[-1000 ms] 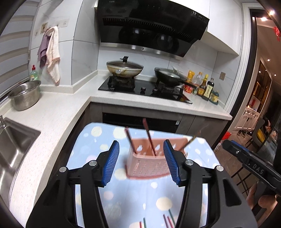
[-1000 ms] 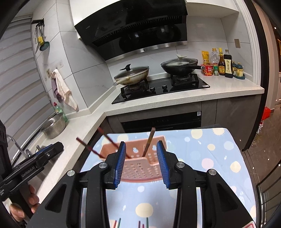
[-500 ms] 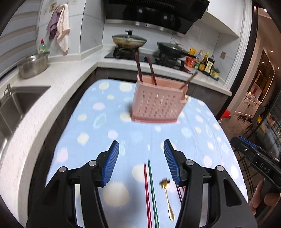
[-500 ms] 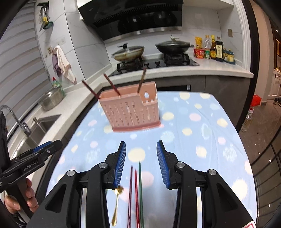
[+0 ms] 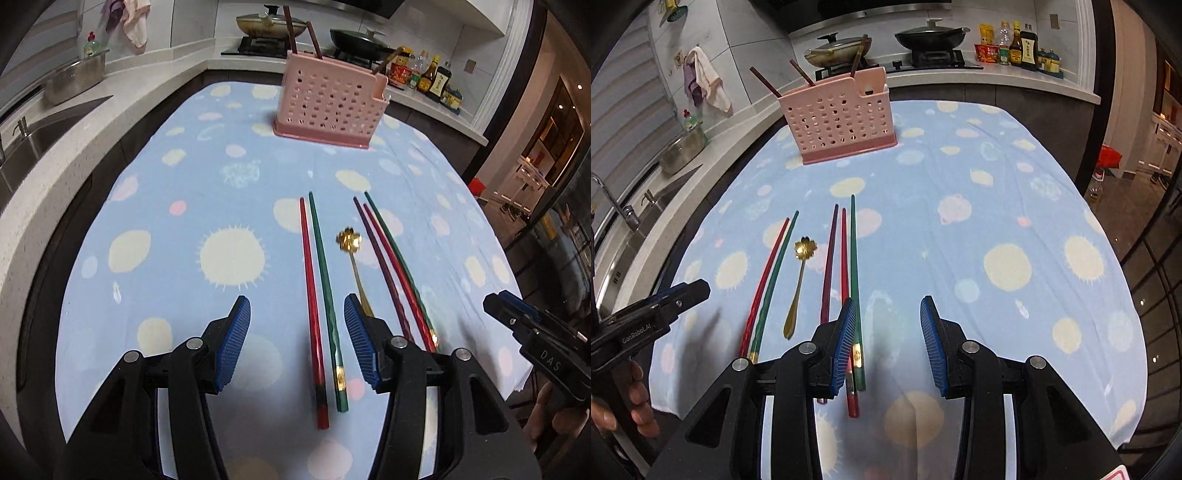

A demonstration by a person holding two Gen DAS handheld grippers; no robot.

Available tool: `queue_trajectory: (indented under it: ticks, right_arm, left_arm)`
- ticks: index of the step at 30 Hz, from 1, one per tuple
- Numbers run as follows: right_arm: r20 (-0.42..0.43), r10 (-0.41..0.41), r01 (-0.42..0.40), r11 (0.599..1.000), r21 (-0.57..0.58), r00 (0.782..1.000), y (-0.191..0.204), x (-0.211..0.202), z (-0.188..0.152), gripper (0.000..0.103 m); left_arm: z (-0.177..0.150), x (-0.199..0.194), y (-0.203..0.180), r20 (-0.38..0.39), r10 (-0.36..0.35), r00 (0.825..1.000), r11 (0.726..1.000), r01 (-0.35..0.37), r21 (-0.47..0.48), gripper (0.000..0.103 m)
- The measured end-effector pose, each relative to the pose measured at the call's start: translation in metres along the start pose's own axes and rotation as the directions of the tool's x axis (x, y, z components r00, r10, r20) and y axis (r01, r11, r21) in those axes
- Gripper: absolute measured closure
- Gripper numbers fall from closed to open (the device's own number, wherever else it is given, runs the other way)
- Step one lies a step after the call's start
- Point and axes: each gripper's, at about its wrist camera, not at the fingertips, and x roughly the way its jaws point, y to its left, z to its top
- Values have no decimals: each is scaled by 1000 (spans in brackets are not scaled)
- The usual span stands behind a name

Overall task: Organize utensils
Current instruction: 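Move the left tool to a red chopstick while the right tool approaches a green chopstick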

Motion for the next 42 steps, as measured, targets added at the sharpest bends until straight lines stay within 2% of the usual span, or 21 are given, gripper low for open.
queue_trajectory:
  ticks: [6,11,31,37,39,42]
  right_arm:
    - [-45,8,-8,1000,17,999,-3,4,-29,67]
    - [-71,18,-16,1000,22,997,-1,6,-41,67]
    - [-89,33,-30,999,31,996,1,10,-42,67]
    - [-94,34,-32,999,29,995,3,14,-43,67]
    - [-96,36,-33,999,26,995,3,16,-42,67]
    - [-98,32,-31,999,12,995,5,19,-41,67]
  left_arm:
    - [-38,7,0,-76,-6,997,1000,7,10,53]
    - [-56,11,-7,-106,-11,994,999,15,38,53]
    - [-58,21,-4,-107,49,993,997,-43,56,55]
    - [-57,20,1,-105,56,993,998,-52,40,65]
    - [-56,20,3,-105,53,993,998,-50,32,76]
    - [-55,20,6,-107,46,993,999,-44,24,84]
